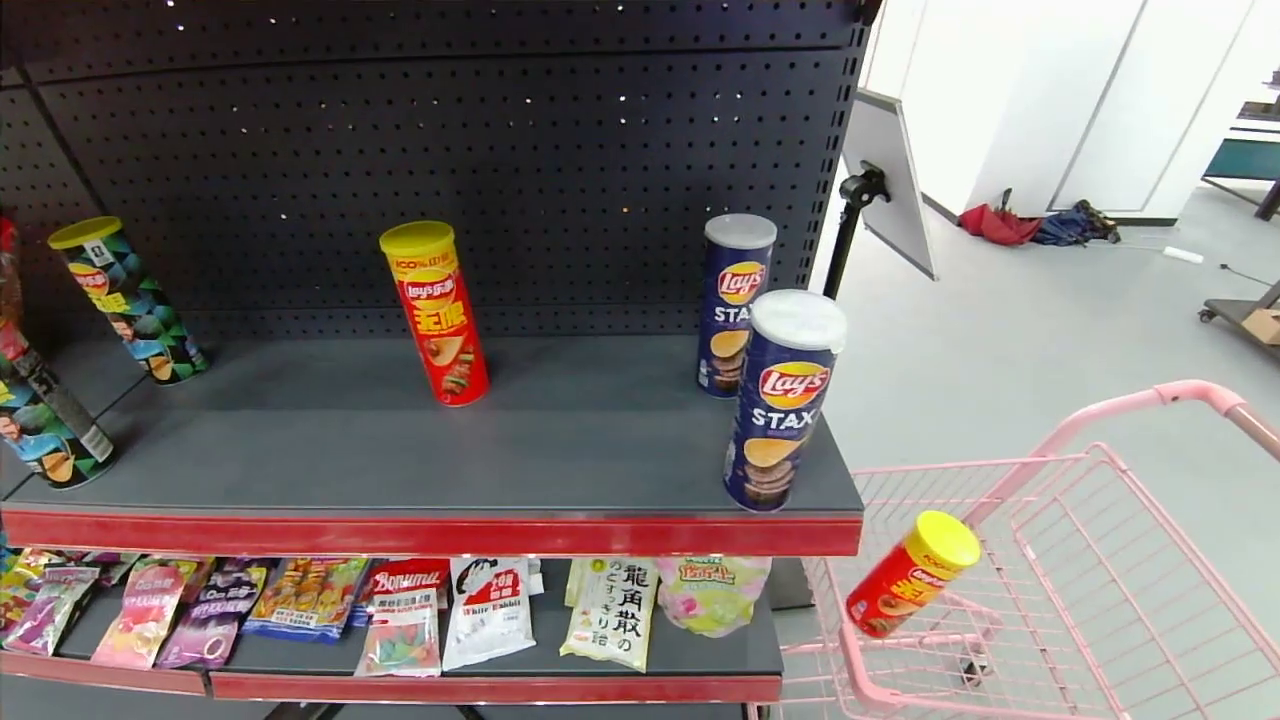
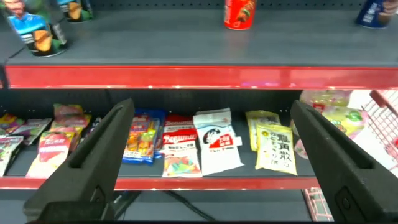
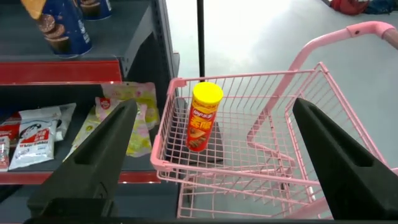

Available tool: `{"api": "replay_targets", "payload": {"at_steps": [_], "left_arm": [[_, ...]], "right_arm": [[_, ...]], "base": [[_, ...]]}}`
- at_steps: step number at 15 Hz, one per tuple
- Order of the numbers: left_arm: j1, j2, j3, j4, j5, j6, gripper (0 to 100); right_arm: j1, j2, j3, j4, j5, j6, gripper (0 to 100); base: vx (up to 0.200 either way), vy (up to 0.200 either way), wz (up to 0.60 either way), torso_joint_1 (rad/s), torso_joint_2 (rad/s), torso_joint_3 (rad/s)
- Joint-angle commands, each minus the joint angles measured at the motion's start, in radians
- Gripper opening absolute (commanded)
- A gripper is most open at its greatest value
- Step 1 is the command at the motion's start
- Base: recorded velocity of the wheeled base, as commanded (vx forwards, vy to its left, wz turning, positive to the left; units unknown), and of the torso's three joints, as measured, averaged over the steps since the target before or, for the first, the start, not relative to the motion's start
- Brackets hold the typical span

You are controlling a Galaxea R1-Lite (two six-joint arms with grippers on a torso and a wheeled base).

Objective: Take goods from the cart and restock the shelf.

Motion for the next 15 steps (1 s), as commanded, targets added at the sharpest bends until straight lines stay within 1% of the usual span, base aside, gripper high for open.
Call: {"api": "replay_targets", "payload": {"at_steps": [1,9,15], "left_arm": [[0.0,-0.001,0.0,0.0,0.0,0.0,100],[0.0,0.001,0.0,0.0,0.0,0.0,100],[0.0,-0.001,0.0,0.0,0.0,-0.002,100]], "right_arm": [[0.0,0.0,0.0,-0.001,-0.001,-0.001,100],[0.0,0.0,0.0,-0.001,-0.001,-0.001,100],[-0.001,0.0,0.0,-0.001,-0.001,0.0,100]], "base": [[0.0,0.0,0.0,0.0,0.0,0.0],[0.0,0.0,-0.6,0.004,0.0,0.004],[0.0,0.0,0.0,0.0,0.0,0.0]]}}
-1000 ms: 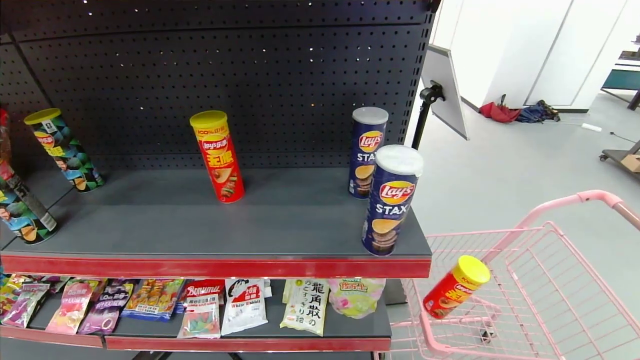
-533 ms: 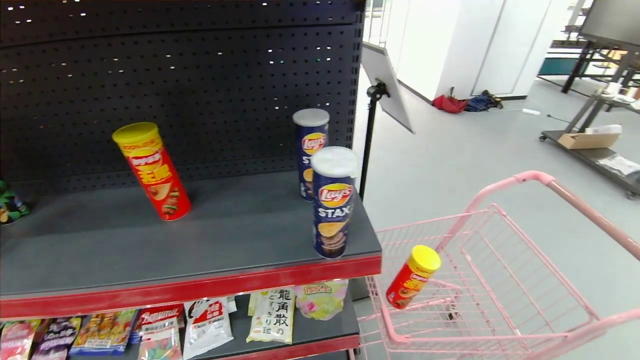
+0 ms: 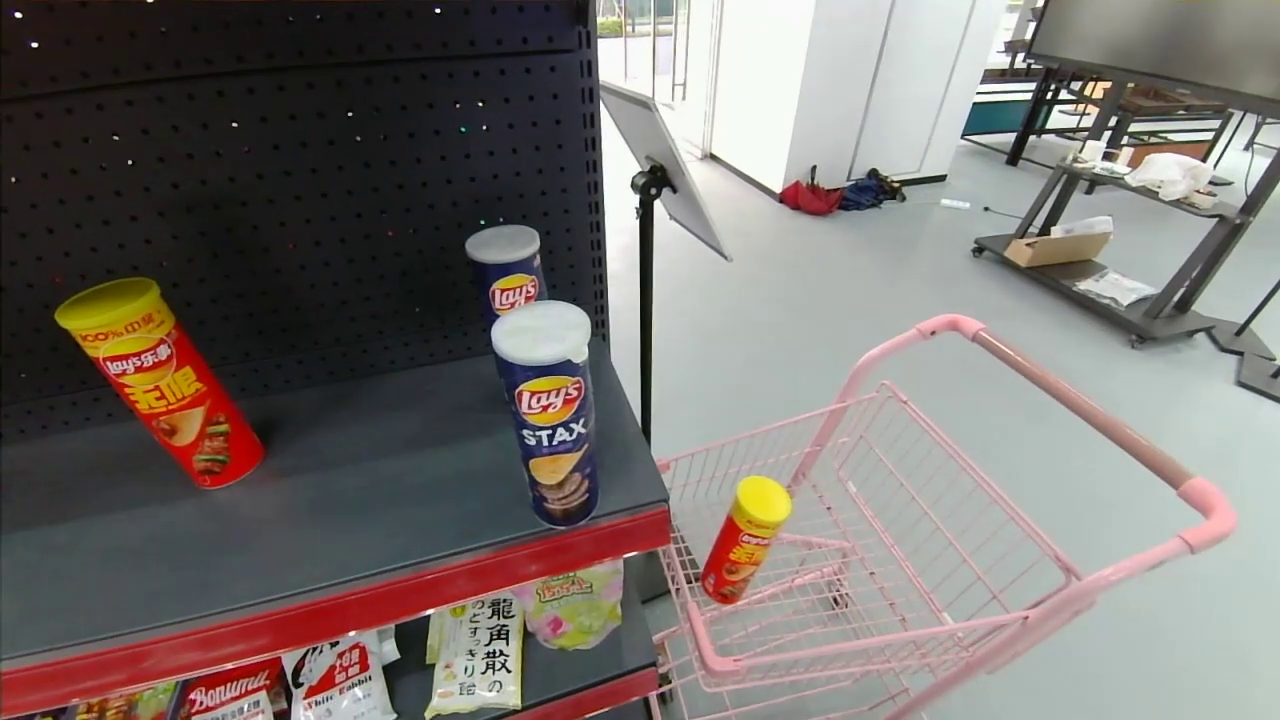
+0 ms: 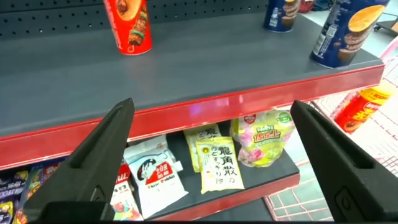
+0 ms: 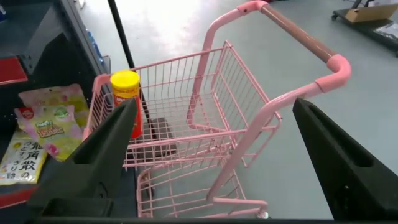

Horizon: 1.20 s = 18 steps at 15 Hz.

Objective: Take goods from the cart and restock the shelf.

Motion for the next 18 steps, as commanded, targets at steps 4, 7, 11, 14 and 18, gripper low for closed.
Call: {"api": "replay_targets", "payload": {"at_steps": [4,7,11,14,18], "left_arm": [[0.0,0.0,0.0,0.0,0.0,-0.001,100],[0.0,0.0,0.0,0.0,0.0,0.001,100],[0.0,0.001,0.0,0.0,0.0,0.001,100],[0.0,0.001,0.0,0.0,0.0,-0.001,100],[0.0,0.0,0.0,0.0,0.0,0.001,100]], "right_arm": [[0.0,0.0,0.0,0.0,0.0,0.002,100],[0.0,0.0,0.0,0.0,0.0,0.002,100],[0.0,0.0,0.0,0.0,0.0,0.002,100],[0.0,0.0,0.0,0.0,0.0,0.002,100],[0.0,0.0,0.0,0.0,0.0,0.002,100]], "base": [[0.0,0.0,0.0,-0.049,0.1,0.063],[0.0,0.0,0.0,-0.144,0.34,0.188],[0.0,0.0,0.0,-0.146,0.34,0.203],[0.0,0.0,0.0,-0.141,0.36,0.209],[0.0,0.0,0.0,-0.141,0.37,0.22]]}}
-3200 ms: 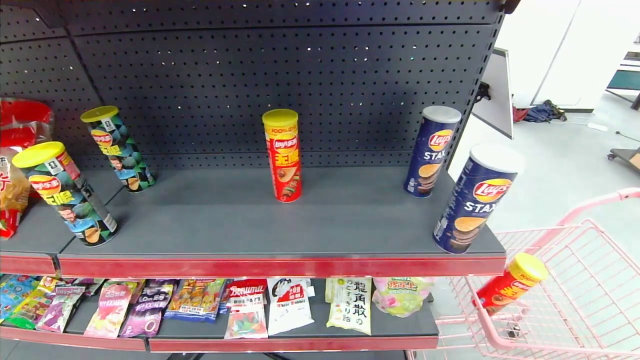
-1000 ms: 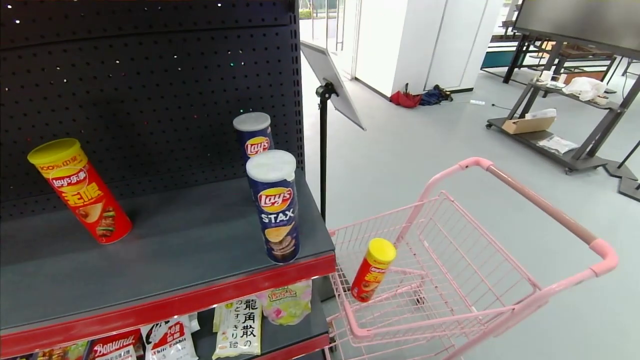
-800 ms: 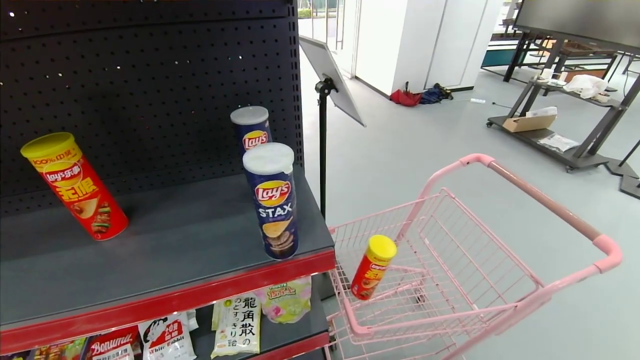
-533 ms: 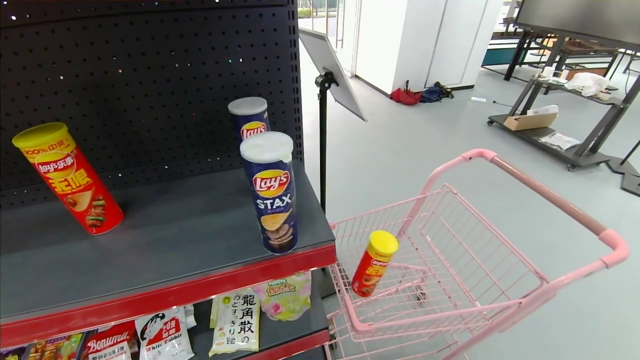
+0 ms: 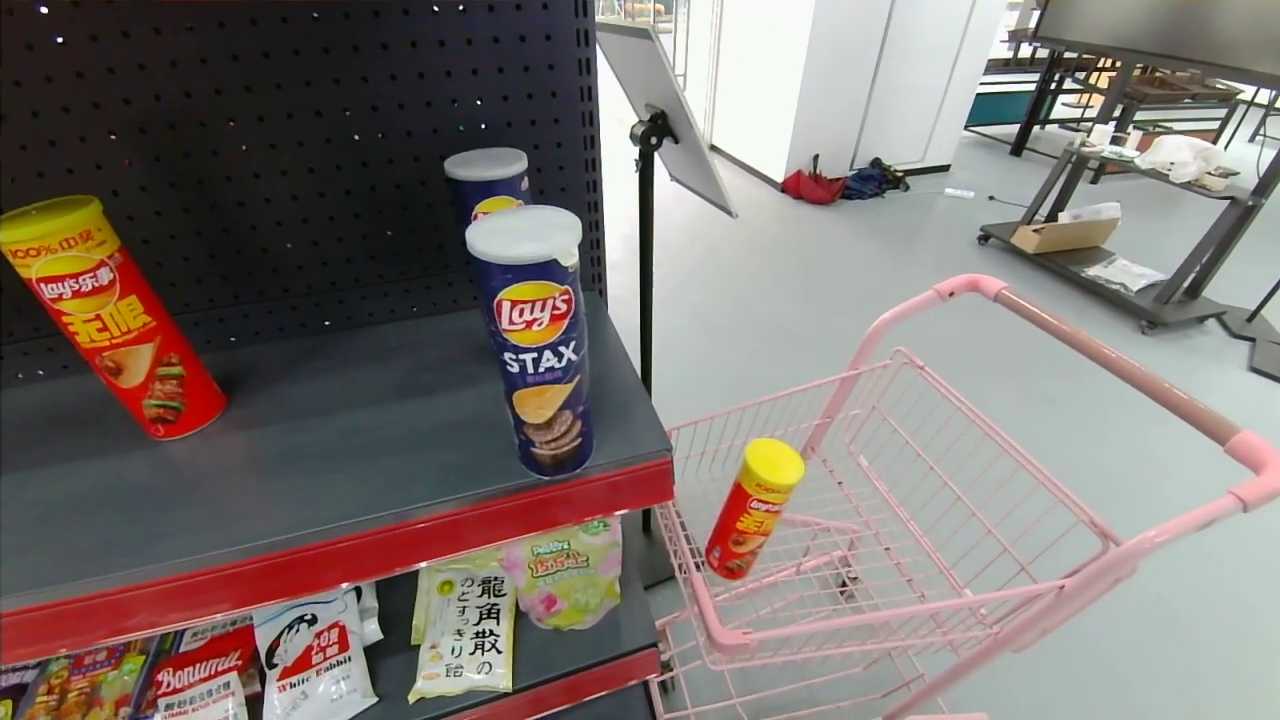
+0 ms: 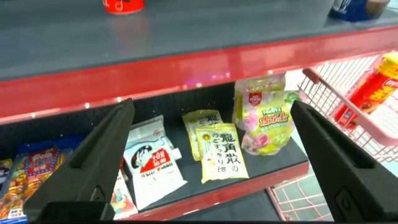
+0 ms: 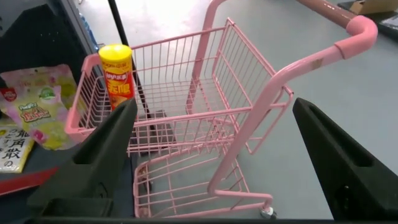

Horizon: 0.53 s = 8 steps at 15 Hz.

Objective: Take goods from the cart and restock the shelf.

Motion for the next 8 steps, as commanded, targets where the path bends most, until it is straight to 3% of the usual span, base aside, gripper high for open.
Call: {"api": "replay_targets", "payload": {"at_steps": [1,8], "left_arm": [[0.0,0.001,0.0,0.0,0.0,0.0,100],[0.0,0.001,0.0,0.0,0.0,0.0,100]], "right_arm": [[-0.001,0.0,0.0,-0.001,0.0,0.0,100],[-0.001,0.0,0.0,-0.001,0.0,0.0,100]], "base": [[0.0,0.0,0.0,-0.134,0.39,0.227],[0.0,0.0,0.0,-0.18,0.5,0.322]]}}
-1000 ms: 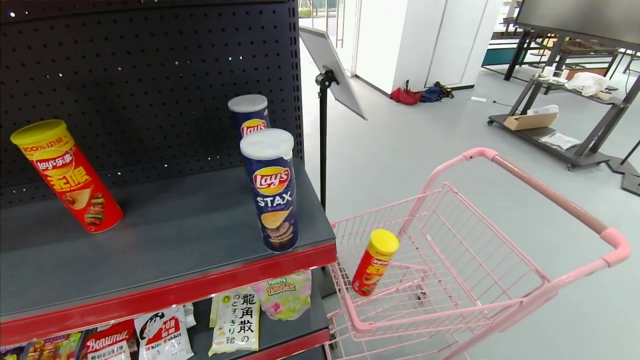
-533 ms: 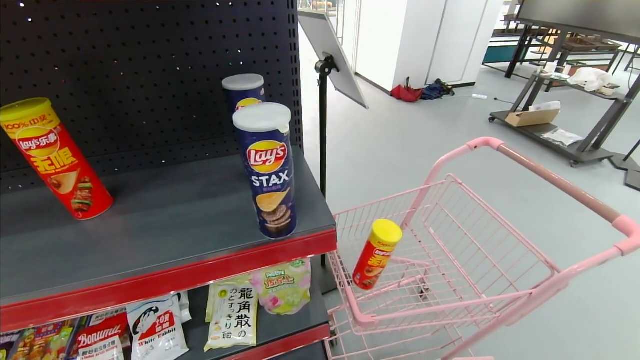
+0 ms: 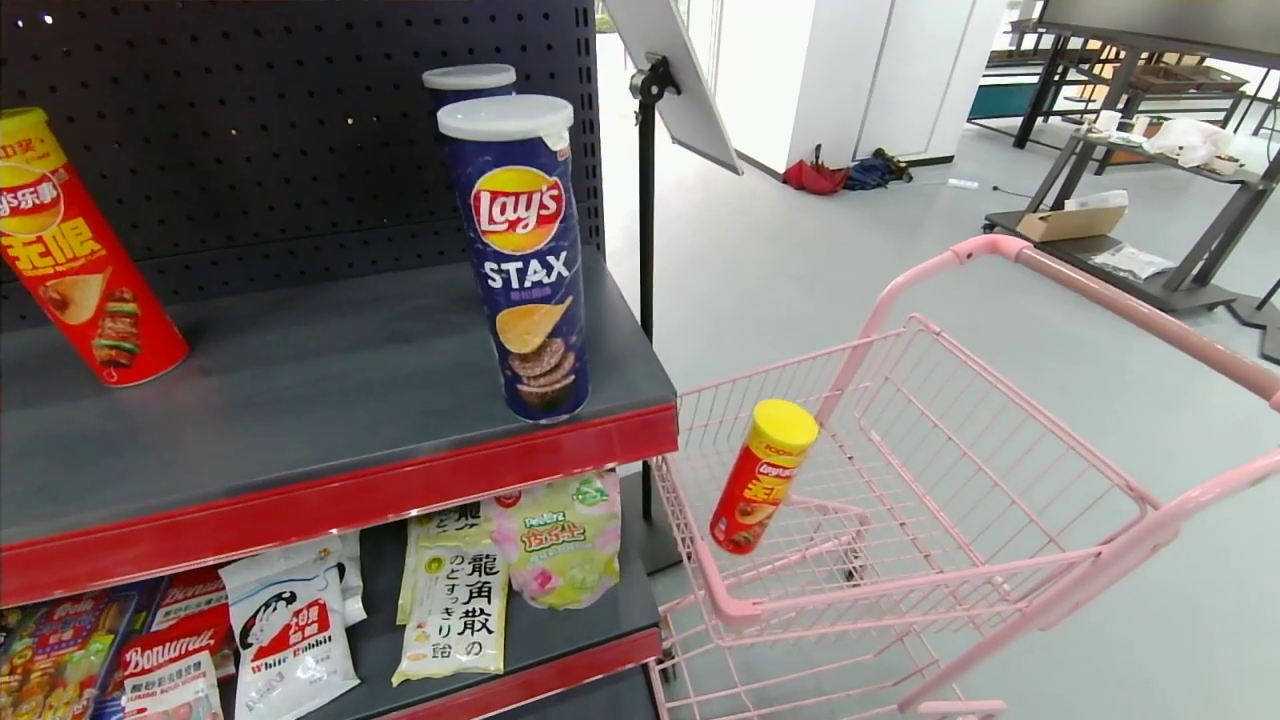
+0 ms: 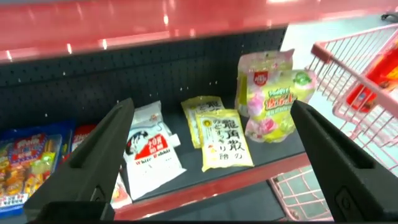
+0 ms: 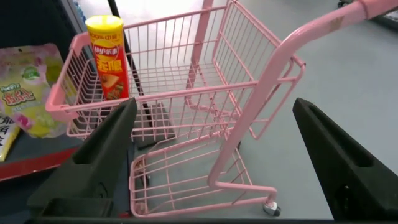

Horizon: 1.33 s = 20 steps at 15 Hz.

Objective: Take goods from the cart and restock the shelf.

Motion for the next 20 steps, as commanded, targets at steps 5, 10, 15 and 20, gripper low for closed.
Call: {"api": "replay_targets", "payload": {"at_steps": [5,10,15,20], "left_arm": [[0.0,0.001,0.0,0.0,0.0,0.0,100],[0.0,0.001,0.0,0.0,0.0,-0.002,100],[0.0,0.001,0.0,0.0,0.0,0.0,100],[0.0,0.001,0.0,0.0,0.0,-0.002,100]], "right_arm": [[0.0,0.0,0.0,0.0,0.0,0.002,100],[0.001,0.007,0.0,0.0,0.012,-0.009,100],[0.01,0.677,-0.604,-0.095,0.126,0.16,100],[0.193,1.327,-0.489,-0.646,0.129,0.187,100]], "base": [[0.0,0.0,0.0,-0.136,0.44,0.304],[0.0,0.0,0.0,-0.01,0.04,0.032],[0.0,0.0,0.0,0.0,0.0,0.0],[0.0,0.0,0.0,0.0,0.0,0.0]]}}
